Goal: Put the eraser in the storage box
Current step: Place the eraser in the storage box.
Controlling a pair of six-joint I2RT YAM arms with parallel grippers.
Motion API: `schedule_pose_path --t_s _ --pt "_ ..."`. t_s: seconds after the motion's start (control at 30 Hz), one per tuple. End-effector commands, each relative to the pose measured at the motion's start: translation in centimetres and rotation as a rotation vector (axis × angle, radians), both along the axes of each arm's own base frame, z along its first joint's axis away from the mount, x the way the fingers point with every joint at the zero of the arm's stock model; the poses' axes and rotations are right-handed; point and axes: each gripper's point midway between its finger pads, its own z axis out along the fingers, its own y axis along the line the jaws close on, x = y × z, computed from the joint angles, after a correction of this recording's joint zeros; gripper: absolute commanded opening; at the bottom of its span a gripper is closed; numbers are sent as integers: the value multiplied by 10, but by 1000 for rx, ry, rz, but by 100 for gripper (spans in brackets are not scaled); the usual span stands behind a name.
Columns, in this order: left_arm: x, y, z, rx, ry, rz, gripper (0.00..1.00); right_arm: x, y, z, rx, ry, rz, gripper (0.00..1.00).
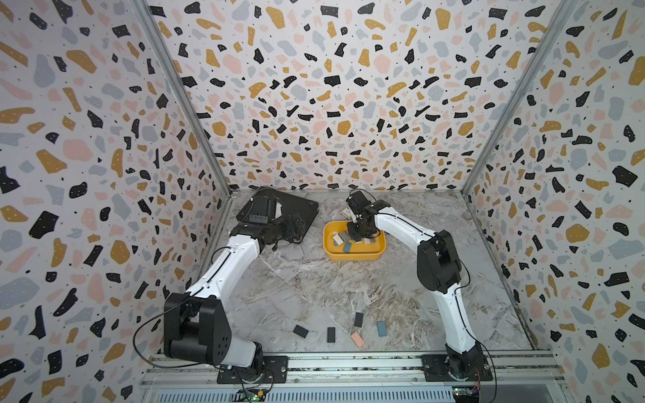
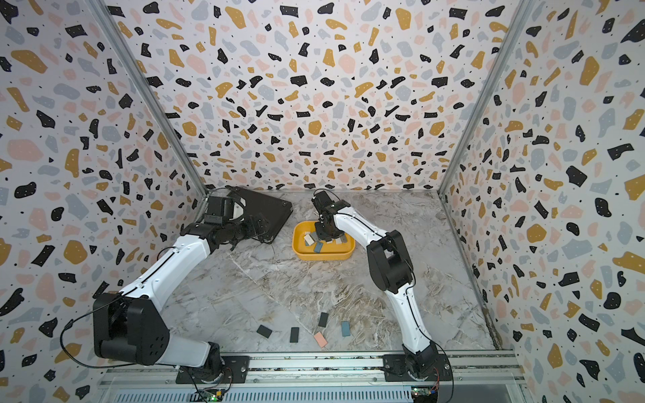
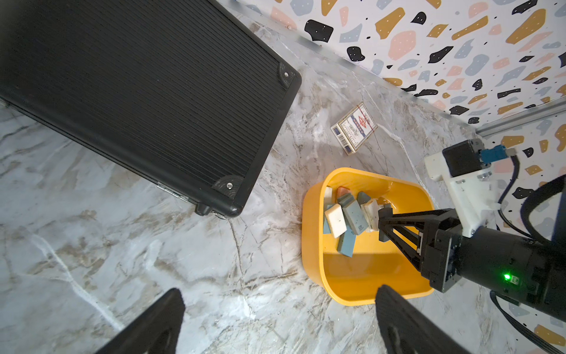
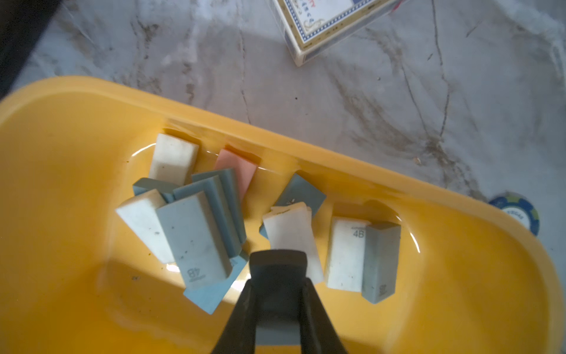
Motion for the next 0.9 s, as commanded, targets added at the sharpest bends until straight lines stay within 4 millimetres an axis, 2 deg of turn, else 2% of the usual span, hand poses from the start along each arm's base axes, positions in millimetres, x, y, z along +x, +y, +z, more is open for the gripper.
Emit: schedule_pose_path --t_s 0.0,0.5,0.67,0.87 --pt "6 4 5 17 -21 2 97 5 -2 13 11 -13 -9 18" --pt "9 4 0 11 -9 2 97 14 -2 -2 23 11 -27 23" --pt "9 4 -1 10 -6 2 97 14 1 -1 37 13 -25 33" --pt "9 4 -1 5 -6 1 97 13 0 16 53 -11 -26 44"
